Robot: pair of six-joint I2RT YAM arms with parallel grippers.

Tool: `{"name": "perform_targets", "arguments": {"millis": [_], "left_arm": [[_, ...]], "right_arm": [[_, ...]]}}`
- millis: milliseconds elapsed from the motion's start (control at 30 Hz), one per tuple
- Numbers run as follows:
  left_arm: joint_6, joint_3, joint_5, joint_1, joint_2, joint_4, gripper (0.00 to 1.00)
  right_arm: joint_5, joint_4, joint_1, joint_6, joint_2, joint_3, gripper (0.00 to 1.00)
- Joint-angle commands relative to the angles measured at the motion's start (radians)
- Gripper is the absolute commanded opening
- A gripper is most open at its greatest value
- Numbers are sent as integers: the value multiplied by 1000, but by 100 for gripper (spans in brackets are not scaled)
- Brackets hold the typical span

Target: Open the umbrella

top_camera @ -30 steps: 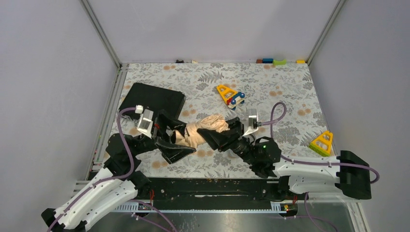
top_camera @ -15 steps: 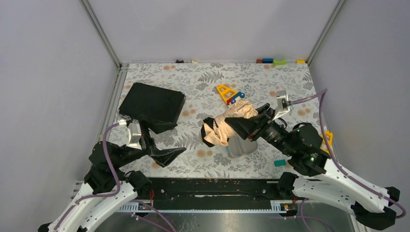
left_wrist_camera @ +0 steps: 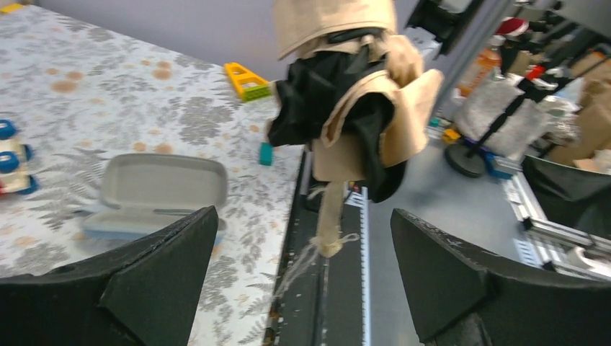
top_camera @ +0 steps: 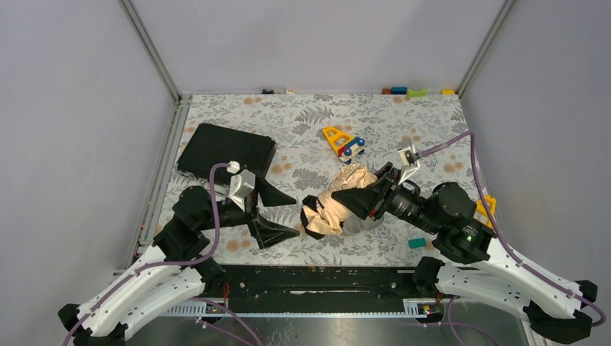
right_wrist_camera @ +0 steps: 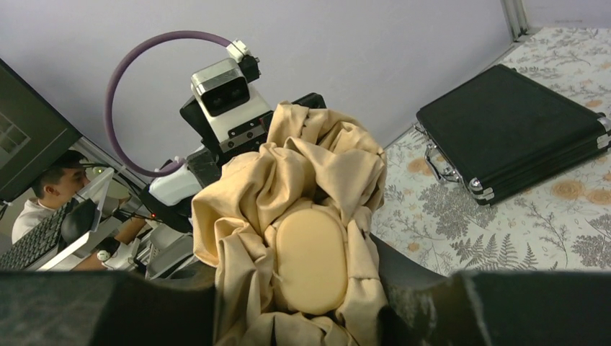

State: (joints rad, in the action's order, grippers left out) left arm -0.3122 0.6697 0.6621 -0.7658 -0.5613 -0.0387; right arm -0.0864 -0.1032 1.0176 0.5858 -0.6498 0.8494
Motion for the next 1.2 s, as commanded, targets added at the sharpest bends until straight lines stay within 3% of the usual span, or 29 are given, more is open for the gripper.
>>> {"name": "perform_targets", "arguments": {"millis": [0,200,600,667,700,767,867,967,1067,1167], "left_arm": [[-106,-28,117,-27,-21,178,93],[-119,-31,142,-48,-79,164,88],[-103,-3,154,-106,-166,129,55],[-106,3,153,-106,-175,134,43],[-111,4,156,-106,-179,141,24],[-117,3,145,-108,-186,147,0],[-114,-10,80,-107,-187,117,0],[-65,-1,-40,-107,-196,-12,0],[-7,26,-188,-106,-213,-155,0],[30,72,-240,-104,-268,-274,0]], "right_arm": [[-15,-76,-7,14,9,52,0],[-14,-78,-6,5,7,70,0],[-22,-110,-7,6,-11,73,0],[-22,-111,-7,6,-15,73,0],[-17,-112,-6,4,-17,70,0],[5,-110,-7,-7,-21,66,0],[89,-85,-9,-78,-41,87,0],[186,1,-43,-160,-98,180,0],[153,51,-132,-166,-151,283,0],[96,83,-228,-148,-202,391,0]]}}
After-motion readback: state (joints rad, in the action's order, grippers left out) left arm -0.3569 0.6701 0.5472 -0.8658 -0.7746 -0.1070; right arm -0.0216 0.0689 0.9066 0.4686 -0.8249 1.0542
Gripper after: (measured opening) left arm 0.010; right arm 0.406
